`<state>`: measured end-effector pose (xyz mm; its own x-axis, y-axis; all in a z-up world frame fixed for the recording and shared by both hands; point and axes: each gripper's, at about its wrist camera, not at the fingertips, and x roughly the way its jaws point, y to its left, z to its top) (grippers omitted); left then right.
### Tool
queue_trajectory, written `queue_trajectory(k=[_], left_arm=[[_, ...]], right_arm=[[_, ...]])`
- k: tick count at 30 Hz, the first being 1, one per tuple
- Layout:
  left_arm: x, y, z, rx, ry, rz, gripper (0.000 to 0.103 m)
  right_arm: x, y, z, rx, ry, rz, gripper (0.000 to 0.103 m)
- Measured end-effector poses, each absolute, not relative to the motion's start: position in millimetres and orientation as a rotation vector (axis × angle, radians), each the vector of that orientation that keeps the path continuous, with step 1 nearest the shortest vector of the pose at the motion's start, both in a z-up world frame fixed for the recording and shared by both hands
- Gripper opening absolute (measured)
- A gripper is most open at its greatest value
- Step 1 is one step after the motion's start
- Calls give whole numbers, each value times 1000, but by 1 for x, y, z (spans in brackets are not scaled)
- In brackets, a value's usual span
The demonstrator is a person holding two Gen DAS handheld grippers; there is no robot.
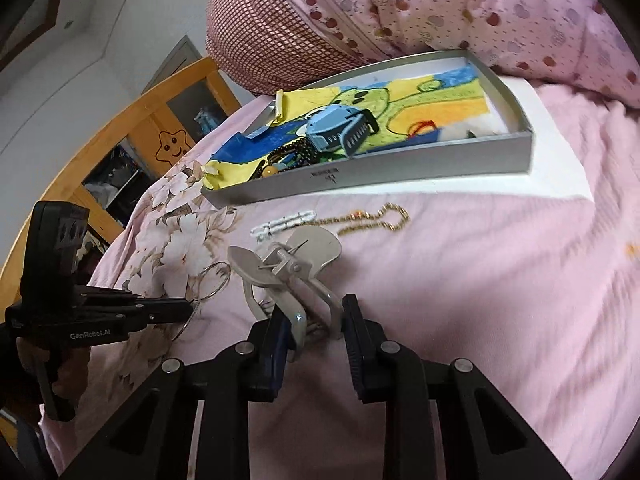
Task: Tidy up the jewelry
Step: 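Lower the rings into the tray with the left tool while the right tool releases the claw clip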
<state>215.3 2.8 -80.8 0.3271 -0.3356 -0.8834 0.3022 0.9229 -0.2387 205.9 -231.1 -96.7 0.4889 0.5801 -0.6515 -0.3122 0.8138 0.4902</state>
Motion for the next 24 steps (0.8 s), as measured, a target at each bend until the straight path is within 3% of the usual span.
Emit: queue_trajectory(k=[13,24], left_arm=[[228,-18,-19,3,1012,-434,1],[327,-35,6,-44,887,-384,1]], right_arm=[[217,-251,-52,342,772,529,24],[301,-270,-31,373,717,417,24]])
